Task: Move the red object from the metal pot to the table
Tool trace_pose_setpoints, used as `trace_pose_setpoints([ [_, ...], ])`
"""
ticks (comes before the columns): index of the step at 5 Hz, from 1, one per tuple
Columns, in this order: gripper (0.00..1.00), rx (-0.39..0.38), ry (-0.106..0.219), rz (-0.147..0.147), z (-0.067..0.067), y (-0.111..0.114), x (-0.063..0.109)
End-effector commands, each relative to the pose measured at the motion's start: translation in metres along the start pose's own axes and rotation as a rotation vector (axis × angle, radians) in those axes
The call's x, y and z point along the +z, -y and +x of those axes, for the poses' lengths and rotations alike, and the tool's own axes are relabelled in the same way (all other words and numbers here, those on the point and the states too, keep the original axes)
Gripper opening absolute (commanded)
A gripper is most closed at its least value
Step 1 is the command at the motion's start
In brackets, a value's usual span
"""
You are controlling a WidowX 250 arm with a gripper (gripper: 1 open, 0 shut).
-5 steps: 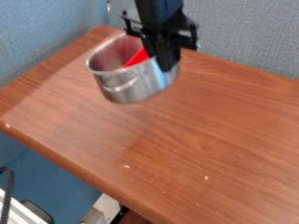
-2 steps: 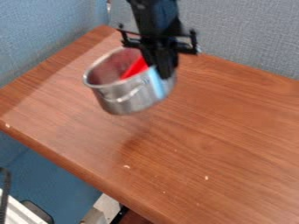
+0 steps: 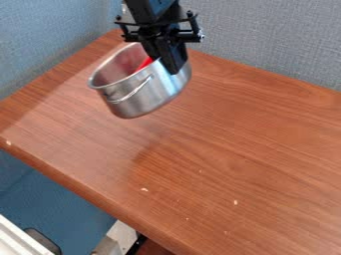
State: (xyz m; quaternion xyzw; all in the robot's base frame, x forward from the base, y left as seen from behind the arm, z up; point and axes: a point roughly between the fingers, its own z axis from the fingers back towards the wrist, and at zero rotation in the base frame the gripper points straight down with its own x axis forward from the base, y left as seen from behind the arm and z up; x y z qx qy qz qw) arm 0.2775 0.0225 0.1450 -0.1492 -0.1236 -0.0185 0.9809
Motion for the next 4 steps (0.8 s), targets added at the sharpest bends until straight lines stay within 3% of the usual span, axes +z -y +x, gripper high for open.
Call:
trace_pose_setpoints([
  [1, 0.00, 0.027, 0.025, -0.051, 0.003, -0.005, -0.005],
  [2, 0.00, -0.052, 0.032, -0.062, -0.001, 0.014, -0.007],
  [3, 0.00, -0.139, 0.062, -0.048, -0.008, 0.039, -0.002],
  [4, 0.00, -0.102, 0.090, -0.048, -0.008, 0.025, 0.005],
])
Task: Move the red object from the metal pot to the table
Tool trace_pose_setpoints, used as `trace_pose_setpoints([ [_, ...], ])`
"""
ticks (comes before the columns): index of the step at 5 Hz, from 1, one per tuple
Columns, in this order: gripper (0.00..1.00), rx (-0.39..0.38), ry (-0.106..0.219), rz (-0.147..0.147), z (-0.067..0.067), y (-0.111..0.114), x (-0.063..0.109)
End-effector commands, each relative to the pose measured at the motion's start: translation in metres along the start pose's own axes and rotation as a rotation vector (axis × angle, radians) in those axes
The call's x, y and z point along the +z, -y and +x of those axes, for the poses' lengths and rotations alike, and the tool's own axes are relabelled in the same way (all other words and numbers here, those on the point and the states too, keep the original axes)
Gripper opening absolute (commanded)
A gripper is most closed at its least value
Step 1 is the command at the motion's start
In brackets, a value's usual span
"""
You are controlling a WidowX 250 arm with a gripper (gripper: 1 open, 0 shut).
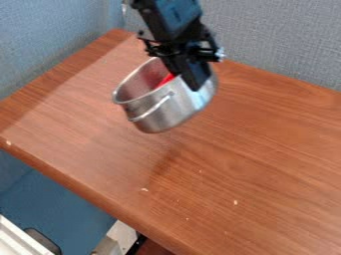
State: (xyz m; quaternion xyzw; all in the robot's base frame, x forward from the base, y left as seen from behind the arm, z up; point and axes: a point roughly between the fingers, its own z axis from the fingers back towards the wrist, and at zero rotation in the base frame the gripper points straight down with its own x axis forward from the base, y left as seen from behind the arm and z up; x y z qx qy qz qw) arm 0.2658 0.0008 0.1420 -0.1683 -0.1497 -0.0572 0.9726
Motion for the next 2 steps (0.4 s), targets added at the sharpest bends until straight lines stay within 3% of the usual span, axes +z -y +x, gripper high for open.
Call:
trace_pose_setpoints([
  [1, 0.00, 0.026, 0.065, 0.028, -0.0029, -0.0259, 0.0177],
  [2, 0.00, 0.004, 0.041, 0.034, 0.0039, -0.0345, 0.0144],
])
